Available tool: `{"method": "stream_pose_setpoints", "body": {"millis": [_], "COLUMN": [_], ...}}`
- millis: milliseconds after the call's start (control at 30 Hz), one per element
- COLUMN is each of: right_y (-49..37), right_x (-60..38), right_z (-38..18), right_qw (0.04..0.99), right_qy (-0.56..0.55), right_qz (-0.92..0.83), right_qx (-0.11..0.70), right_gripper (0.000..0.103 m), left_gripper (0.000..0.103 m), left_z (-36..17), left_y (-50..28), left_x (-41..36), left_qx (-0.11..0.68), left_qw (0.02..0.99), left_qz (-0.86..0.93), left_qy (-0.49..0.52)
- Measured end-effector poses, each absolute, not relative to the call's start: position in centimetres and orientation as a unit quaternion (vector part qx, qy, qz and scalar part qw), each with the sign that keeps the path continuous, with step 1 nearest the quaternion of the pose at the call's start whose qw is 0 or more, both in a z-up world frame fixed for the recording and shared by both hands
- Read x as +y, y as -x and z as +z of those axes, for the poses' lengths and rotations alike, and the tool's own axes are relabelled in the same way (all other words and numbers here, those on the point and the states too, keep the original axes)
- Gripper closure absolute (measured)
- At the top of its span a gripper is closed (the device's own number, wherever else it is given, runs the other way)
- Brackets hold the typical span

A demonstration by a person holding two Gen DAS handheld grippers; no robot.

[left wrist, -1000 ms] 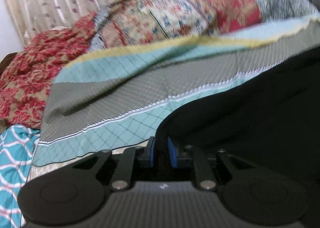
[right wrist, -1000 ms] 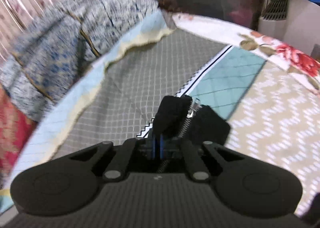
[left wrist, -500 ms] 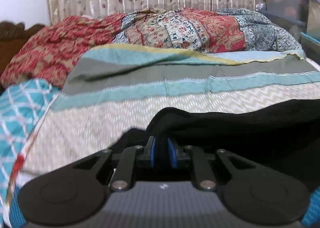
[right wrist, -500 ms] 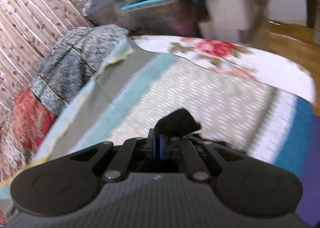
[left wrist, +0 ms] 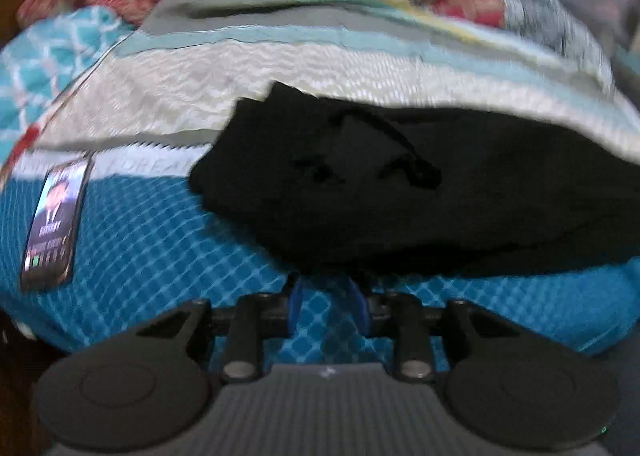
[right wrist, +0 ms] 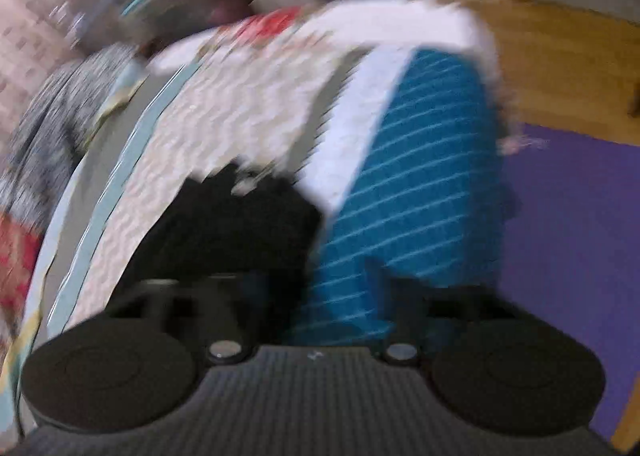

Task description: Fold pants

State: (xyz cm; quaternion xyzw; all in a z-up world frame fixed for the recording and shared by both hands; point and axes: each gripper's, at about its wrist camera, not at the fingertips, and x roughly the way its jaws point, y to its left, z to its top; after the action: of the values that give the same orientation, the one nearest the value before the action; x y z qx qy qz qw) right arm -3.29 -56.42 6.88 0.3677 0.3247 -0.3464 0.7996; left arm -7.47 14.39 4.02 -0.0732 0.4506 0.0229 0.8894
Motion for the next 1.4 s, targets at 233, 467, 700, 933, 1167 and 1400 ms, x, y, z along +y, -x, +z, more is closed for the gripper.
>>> {"method": "stream_pose_setpoints", "body": {"millis": [233,467,700,933,1167,1400], "right_y": [6.3,3.0,0.6,1.2,1.3,-0.6], "right_x": [-50.8,-33.1,-22.6,-21.4,-18.3,-11.3], "right_z": [9.7,8.0,3.0,2.3,5.8,3.4], "right_qw": [0.870,0.920,0.886,0.888,0.905,0.850], "right_qy": [-0.293,-0.152,-0.096,-0.009,-0.042,-0.071], "right_qz": [-0.265,0.001,0.060,0.062,0.163,0.276], "right_qx": [0.295,0.362,0.450,0.455,0.392,0.443], "right_gripper": [0.036,0.037,0.037,0.034,0.035,0.038], "left_gripper": [0.055,0.038,0.085,0.100,0.099,0.085], "left_z": [8.0,7.1,3.9,0.2,6.4,6.3], "left_y": [6.8,-3.8,-7.5,-3.9,-1.5,-2.3], "left_x": [22.0,22.5,20.5,27.9,23.6,13.4], "left_qx": [0.401,0.422,0.435,0.449,0.394,0.408], "left_qw": [0.897,0.893,0.896,0.851,0.896,0.900], "left_qz": [0.074,0.021,0.063,0.208,0.075,-0.083], "left_qy": [0.172,0.159,0.057,0.174,0.189,0.133]}}
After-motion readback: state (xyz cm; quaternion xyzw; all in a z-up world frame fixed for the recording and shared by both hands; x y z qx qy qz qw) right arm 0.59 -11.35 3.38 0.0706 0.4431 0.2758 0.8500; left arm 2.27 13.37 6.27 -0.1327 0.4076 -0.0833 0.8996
